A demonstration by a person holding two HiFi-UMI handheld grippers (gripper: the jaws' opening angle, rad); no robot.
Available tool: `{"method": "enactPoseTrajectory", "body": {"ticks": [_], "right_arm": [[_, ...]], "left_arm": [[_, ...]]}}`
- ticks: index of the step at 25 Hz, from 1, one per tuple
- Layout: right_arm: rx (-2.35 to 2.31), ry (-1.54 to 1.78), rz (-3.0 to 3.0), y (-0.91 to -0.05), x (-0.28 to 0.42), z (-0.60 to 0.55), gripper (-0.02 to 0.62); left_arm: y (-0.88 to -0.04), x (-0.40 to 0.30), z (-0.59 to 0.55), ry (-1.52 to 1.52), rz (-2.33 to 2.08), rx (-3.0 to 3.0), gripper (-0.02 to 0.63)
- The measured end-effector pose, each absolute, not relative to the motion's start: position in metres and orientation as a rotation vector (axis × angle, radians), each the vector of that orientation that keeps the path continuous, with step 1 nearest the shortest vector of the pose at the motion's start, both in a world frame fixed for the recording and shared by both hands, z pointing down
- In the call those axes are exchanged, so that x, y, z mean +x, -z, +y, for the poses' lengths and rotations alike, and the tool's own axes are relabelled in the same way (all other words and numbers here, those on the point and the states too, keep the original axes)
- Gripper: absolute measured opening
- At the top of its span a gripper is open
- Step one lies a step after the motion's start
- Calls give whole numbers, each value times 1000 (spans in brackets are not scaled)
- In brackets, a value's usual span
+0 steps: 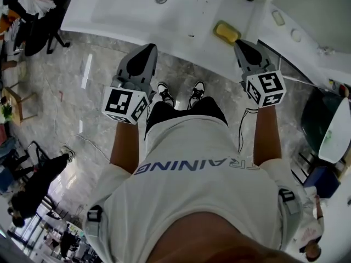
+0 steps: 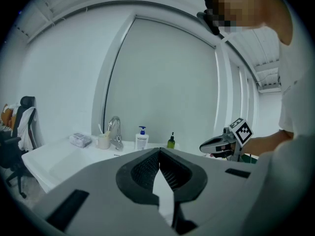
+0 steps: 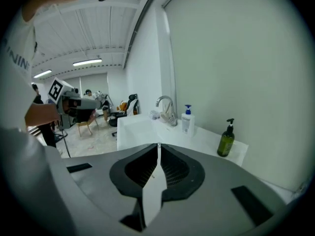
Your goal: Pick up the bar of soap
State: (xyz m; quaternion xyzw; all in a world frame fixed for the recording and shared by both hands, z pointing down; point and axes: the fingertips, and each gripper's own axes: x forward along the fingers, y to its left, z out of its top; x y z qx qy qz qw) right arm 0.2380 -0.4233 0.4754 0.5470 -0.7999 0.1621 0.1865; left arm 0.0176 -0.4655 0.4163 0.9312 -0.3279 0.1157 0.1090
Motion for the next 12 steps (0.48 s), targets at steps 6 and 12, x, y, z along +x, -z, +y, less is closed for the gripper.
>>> {"method": "enactPoseTrajectory", "body": {"ticks": [6,12], "right_arm": [[1359,-433,-2041,-520,225,-440,114],[1196,-439,-1849,-578,246,-458,143]], "left_arm": [[-438,16,-481,-373,-810,2735,0],[-448,22,-491,-392,-739,2729,0]]}}
